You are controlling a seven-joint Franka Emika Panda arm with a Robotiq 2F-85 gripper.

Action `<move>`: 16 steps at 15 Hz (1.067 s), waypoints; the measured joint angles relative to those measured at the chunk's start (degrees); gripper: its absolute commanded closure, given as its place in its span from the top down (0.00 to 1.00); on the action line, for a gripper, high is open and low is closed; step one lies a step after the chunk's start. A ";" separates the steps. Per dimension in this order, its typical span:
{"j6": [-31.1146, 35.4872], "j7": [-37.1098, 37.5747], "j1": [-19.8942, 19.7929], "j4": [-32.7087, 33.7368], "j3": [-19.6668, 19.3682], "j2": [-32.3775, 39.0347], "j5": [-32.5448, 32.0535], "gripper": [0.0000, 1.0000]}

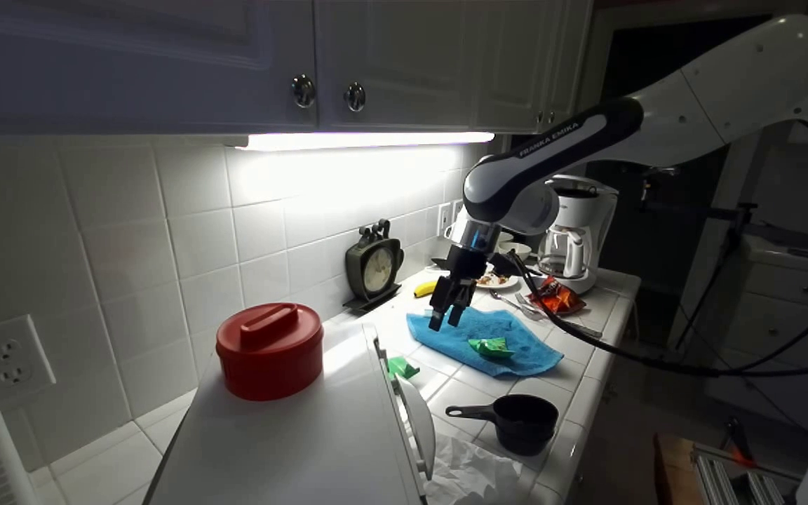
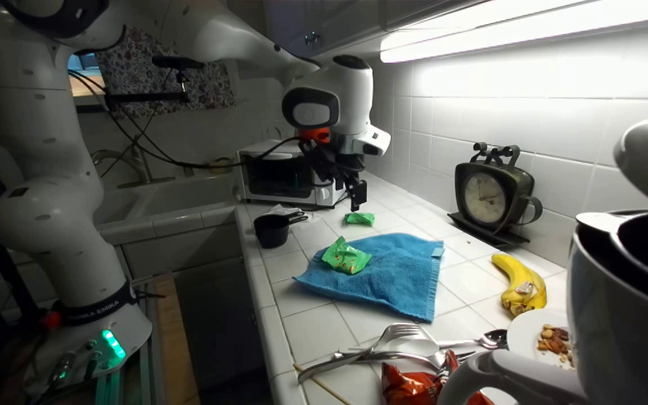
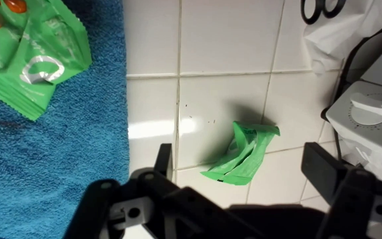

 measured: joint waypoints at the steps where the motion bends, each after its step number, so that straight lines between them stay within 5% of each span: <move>1: 0.64 0.09 -0.01 0.22 0.00 0.26 0.00 1.00; 14: 10.72 5.06 -0.26 3.07 4.56 9.96 8.20 1.00; 16: 11.63 5.06 -0.27 3.49 5.07 11.16 9.32 0.72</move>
